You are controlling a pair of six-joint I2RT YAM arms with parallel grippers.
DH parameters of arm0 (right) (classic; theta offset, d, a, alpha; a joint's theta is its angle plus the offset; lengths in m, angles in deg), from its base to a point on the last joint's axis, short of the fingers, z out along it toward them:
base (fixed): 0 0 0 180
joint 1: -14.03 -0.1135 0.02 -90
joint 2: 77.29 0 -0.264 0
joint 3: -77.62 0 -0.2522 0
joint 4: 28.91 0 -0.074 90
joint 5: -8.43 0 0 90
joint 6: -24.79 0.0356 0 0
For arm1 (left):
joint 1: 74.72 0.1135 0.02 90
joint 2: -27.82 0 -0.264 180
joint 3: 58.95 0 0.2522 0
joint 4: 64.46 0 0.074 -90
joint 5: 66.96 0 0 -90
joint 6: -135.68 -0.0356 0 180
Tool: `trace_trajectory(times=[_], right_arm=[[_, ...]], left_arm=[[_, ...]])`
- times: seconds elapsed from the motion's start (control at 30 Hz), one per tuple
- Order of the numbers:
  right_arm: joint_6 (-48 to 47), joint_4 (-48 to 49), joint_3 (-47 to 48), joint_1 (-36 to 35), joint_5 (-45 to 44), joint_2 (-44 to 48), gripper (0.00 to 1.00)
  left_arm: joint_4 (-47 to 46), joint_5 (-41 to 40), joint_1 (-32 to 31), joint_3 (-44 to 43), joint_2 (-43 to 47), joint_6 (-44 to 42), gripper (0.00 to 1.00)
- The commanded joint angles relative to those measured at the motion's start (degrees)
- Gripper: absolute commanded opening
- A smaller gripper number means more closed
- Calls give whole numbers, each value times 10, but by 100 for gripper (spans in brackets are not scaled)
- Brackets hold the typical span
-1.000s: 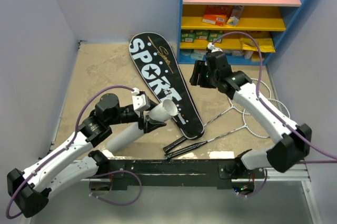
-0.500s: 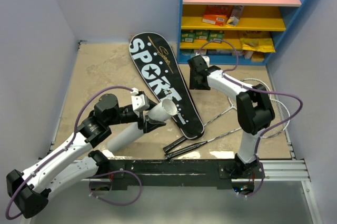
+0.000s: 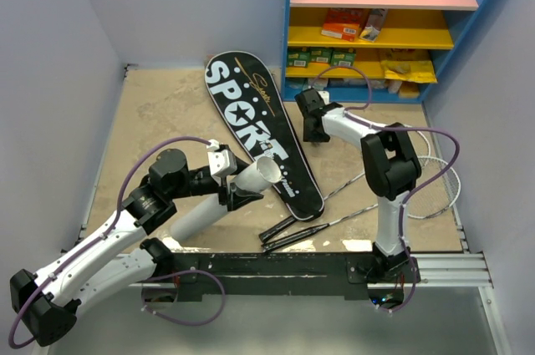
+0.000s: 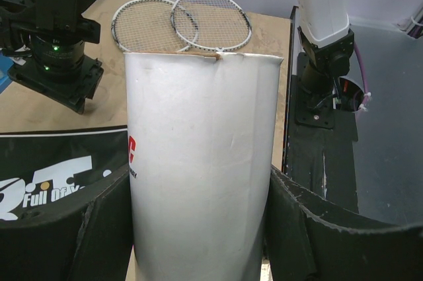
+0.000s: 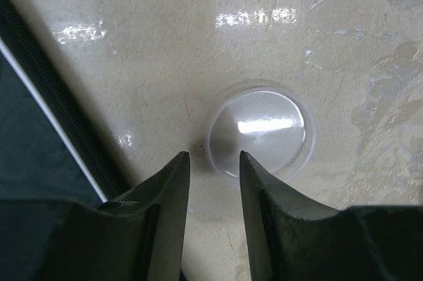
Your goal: Pack up the badminton gear
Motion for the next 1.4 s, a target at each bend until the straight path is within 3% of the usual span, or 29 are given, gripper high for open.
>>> trace_trajectory(times=[0.0, 0.2, 0.73, 1.03, 1.37], right_arm=[[-3, 17, 19, 8, -4, -5, 38], [-6, 20, 16, 13, 8, -12, 34], [-7, 22, -1, 15, 38, -11, 3], [-11, 7, -8, 15, 40, 44, 0], [-17, -12, -49, 13, 105, 225, 0]], left_arm=[[-32, -2, -2, -25, 9, -1, 5], [-31, -2, -2, -25, 7, -1, 5], [-32, 2, -1, -26, 7, -1, 5], [-31, 2, -1, -25, 4, 0, 5], [-27, -3, -2, -26, -3, -2, 5]])
